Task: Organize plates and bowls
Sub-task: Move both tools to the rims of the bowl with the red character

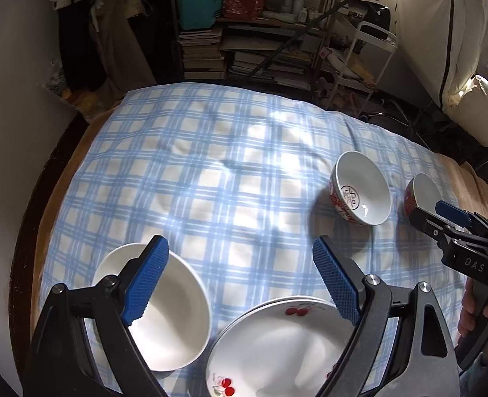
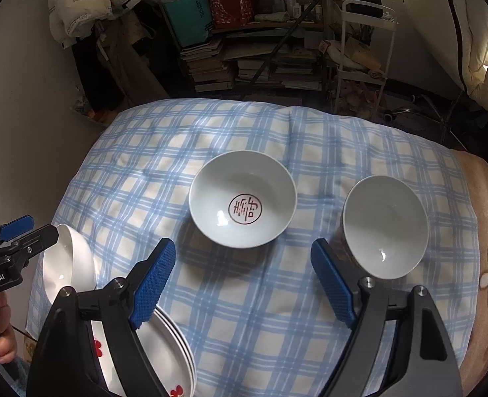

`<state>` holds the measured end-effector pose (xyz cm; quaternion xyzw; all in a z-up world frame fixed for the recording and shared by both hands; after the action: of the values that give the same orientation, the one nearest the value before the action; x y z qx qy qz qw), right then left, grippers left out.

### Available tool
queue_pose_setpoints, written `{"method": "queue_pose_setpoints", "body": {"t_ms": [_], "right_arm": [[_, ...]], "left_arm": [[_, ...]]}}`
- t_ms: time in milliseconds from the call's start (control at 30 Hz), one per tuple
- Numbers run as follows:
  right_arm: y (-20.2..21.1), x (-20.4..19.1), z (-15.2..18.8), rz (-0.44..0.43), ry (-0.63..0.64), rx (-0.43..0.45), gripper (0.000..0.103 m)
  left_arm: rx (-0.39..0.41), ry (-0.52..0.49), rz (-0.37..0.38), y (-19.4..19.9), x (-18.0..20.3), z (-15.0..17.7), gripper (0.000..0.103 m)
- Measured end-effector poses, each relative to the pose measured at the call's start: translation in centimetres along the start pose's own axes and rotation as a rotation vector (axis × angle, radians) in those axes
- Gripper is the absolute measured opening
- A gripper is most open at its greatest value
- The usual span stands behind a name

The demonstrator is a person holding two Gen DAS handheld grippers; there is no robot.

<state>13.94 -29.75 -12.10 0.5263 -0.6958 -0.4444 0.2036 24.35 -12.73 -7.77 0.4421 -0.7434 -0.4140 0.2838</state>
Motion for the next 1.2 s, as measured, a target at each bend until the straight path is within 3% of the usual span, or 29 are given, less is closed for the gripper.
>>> {"method": "queue_pose_setpoints", "body": {"t_ms": [367, 533, 600, 667, 733, 800, 900, 933, 1000, 1100, 1200], "right_arm": [[-3.9, 4.1, -1.6, -0.058, -0.043, -0.010, 0.086], [-4.6, 4.6, -2.7, -0.090, -0.022, 0.003, 0.060], [-5.1, 4.8, -3.1, -0.085, -0.019, -0.001, 0.045], [-5.7, 5.0, -3.4, -0.102, -0.019, -0.013, 0.040], [-6.5, 5.0, -3.5, -0.114, -0.018, -0.032, 0.035], [-7.3, 5.0, -3.5, -0.123, -0.016, -0.056, 0.035], [-8.6, 4.8, -3.3, -0.118, -0.005, -0.086, 0.033], [-9.0, 4.8, -3.2, -0.117, -0.007, -0.101, 0.031], [-9.9, 4.8, -2.9, -0.107, -0.010, -0.127, 0.019], [-10.7, 4.9, -2.5, -0.116, -0.022, -0.141, 0.009], [-10.7, 4.7, -2.4, -0.120, -0.025, -0.139, 0.006]], "left_arm": [[-0.016, -0.067, 0.003, -5.1, 5.1, -4.3, 0.088], [-0.038, -0.120, -0.004, -7.8, 7.9, -5.4, 0.088], [-0.054, -0.119, 0.008, -8.9, 8.7, -5.6, 0.088], [-0.067, -0.110, 0.031, -9.8, 9.1, -5.5, 0.086], [-0.094, -0.097, 0.037, -10.8, 9.4, -5.4, 0.076], [-0.128, -0.085, 0.045, -11.8, 9.5, -5.1, 0.054], [-0.171, -0.065, 0.081, -13.0, 9.6, -4.6, 0.035], [-0.180, -0.065, 0.089, -13.4, 9.7, -4.4, 0.031], [-0.202, -0.066, 0.104, -13.9, 10.0, -4.1, 0.013], [-0.245, -0.032, 0.150, -14.4, 10.1, -3.7, 0.007], [-0.236, -0.016, 0.148, -14.3, 10.0, -3.6, 0.006]]}}
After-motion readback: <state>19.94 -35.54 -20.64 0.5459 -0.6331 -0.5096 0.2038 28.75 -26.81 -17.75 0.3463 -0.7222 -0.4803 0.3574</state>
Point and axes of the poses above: each gripper's, at about its wrist camera, not at the fingertips, and y roughly against the way its jaws point, x to its right, z to its underside, the point moved 3 cm from there along -y, roughly the way its jaws point, and after that the axes turned 1 degree about x, right-handed, at the moved point
